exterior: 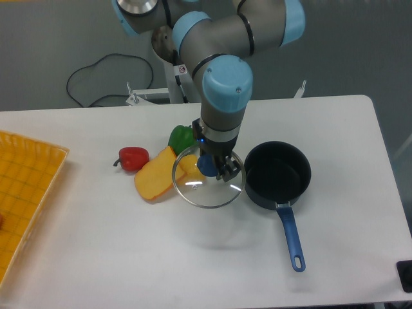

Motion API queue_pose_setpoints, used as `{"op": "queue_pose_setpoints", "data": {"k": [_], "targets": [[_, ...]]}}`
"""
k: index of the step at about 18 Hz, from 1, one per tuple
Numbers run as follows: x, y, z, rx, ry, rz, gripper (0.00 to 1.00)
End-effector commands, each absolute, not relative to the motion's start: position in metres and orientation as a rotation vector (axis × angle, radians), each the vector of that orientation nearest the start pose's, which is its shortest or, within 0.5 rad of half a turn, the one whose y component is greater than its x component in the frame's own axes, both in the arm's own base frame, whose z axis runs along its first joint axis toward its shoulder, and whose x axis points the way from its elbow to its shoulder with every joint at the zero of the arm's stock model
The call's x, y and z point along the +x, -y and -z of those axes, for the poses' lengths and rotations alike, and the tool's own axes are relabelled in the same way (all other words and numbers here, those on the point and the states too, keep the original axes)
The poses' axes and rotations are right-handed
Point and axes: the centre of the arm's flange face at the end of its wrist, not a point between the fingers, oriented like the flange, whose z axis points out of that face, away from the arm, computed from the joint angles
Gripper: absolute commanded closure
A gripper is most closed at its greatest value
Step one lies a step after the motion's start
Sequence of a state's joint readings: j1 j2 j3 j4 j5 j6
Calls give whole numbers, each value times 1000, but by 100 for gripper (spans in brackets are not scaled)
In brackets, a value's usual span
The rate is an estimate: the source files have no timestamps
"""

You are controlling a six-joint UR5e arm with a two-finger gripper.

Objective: Place the lid on the table
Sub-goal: 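Carry the clear glass lid away from the black saucepan toward open table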

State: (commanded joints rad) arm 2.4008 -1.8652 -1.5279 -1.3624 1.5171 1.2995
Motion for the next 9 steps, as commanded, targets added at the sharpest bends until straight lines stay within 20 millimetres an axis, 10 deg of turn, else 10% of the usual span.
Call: {"op": "queue_pose_setpoints", "data": {"k": [9], "targets": [[-318,-553,-341,-3091,-490,34,57]]}}
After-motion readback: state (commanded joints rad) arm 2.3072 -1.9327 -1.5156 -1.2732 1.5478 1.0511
